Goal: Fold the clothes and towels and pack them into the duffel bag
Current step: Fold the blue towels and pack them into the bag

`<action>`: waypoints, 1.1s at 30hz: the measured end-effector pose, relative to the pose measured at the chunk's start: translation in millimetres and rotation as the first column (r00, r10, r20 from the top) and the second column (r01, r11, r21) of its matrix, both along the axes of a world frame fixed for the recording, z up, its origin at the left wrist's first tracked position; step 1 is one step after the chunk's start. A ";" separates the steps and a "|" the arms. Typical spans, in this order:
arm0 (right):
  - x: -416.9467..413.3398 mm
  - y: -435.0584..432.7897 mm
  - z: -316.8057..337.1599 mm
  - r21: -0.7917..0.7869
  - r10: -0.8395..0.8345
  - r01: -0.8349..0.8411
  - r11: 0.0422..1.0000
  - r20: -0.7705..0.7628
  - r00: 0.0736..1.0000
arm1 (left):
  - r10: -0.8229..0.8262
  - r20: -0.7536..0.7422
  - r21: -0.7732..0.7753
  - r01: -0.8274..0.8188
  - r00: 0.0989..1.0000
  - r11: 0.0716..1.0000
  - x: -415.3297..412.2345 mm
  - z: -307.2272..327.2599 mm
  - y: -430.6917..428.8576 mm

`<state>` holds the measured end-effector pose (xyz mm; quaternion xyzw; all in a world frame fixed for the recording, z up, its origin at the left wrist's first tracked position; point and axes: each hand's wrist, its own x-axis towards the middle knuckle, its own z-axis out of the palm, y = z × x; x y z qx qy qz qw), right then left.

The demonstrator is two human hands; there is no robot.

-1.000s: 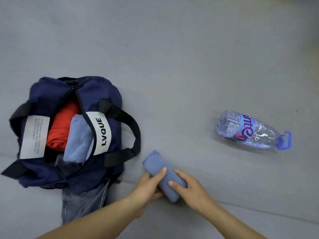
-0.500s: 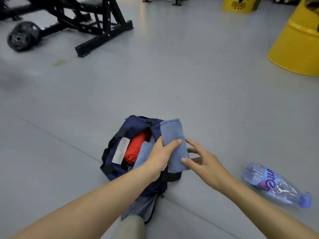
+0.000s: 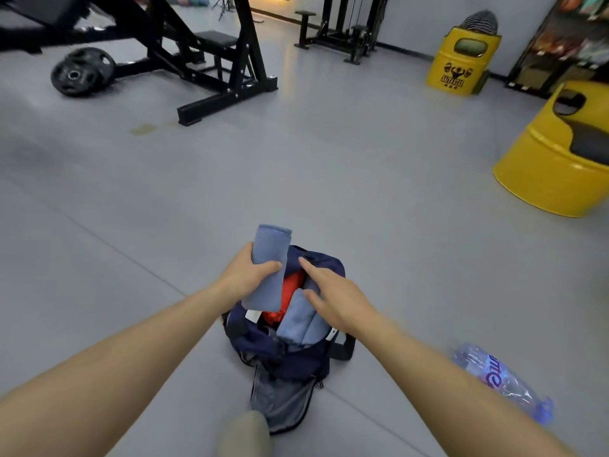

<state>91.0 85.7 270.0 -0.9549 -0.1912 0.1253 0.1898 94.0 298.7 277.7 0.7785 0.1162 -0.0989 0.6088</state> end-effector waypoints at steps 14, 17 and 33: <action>18.8 -57.6 -181.5 -0.003 -0.356 0.363 0.932 -0.210 0.911 | -0.032 -0.239 0.014 0.036 0.970 0.999 56.2 -189.4 -78.7; 24.5 -48.7 -193.3 0.052 -0.317 0.335 0.941 -0.215 0.924 | -0.037 -0.240 0.074 0.057 0.970 0.996 76.1 -213.8 -89.6; 17.9 -34.4 -190.4 0.397 -0.462 0.556 0.730 -0.313 0.830 | -0.078 -0.035 0.566 0.084 0.996 0.820 102.9 -254.1 -114.5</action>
